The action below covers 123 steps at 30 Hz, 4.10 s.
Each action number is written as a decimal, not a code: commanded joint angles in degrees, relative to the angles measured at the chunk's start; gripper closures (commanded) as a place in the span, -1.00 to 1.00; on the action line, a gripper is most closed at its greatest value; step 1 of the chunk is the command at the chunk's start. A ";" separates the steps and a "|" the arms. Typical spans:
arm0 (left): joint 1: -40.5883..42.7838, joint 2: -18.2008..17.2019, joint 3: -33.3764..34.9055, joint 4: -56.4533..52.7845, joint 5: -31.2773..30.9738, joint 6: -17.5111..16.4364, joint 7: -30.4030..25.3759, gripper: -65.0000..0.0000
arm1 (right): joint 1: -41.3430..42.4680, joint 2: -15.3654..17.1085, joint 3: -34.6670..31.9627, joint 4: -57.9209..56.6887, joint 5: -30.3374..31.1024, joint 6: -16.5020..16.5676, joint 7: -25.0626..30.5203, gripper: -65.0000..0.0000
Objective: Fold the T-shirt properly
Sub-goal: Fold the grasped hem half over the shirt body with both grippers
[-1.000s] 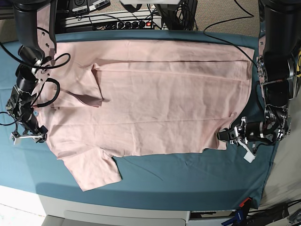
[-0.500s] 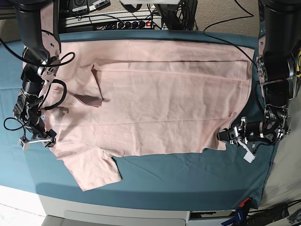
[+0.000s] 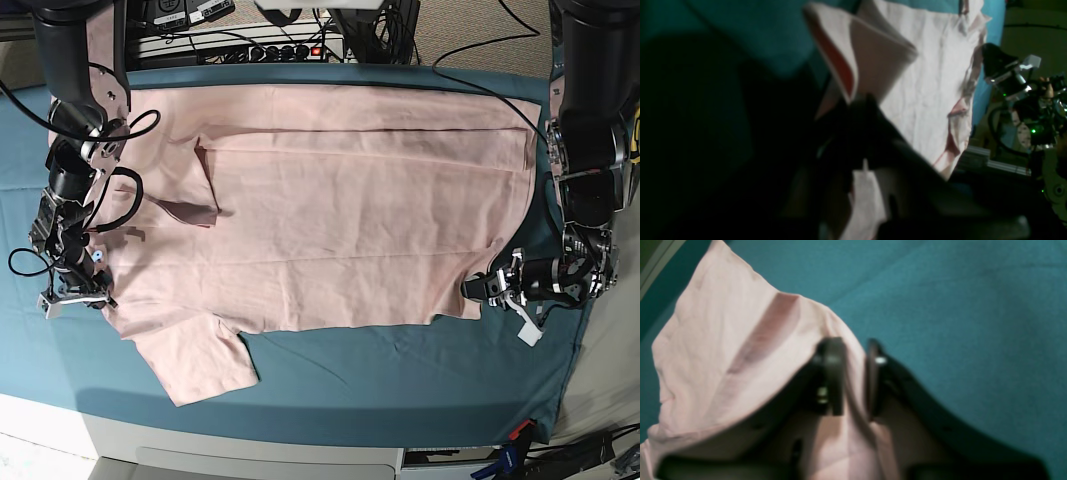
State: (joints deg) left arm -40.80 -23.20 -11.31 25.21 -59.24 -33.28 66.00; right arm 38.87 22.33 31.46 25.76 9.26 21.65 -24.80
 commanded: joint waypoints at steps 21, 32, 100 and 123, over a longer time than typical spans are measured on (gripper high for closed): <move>-1.90 -4.96 -0.11 0.72 -14.69 -5.86 6.71 1.00 | -7.80 2.43 -15.67 19.47 -1.57 14.36 0.37 1.00; -0.87 -7.72 -0.11 0.81 -24.06 -6.72 14.00 1.00 | -16.72 2.95 -19.32 33.77 4.92 15.13 -5.97 1.00; 22.08 -16.98 -0.11 22.21 -25.76 -5.11 14.00 1.00 | -43.82 14.19 -12.22 54.77 15.78 16.50 -27.39 1.00; 23.19 -17.75 -0.11 22.18 -25.76 -5.35 14.00 0.40 | -34.18 12.17 -8.70 54.80 25.86 13.49 -31.74 0.15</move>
State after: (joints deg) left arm -16.36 -39.24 -11.16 46.61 -83.59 -38.46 80.14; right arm 3.66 32.88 22.06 79.57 34.59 34.94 -57.52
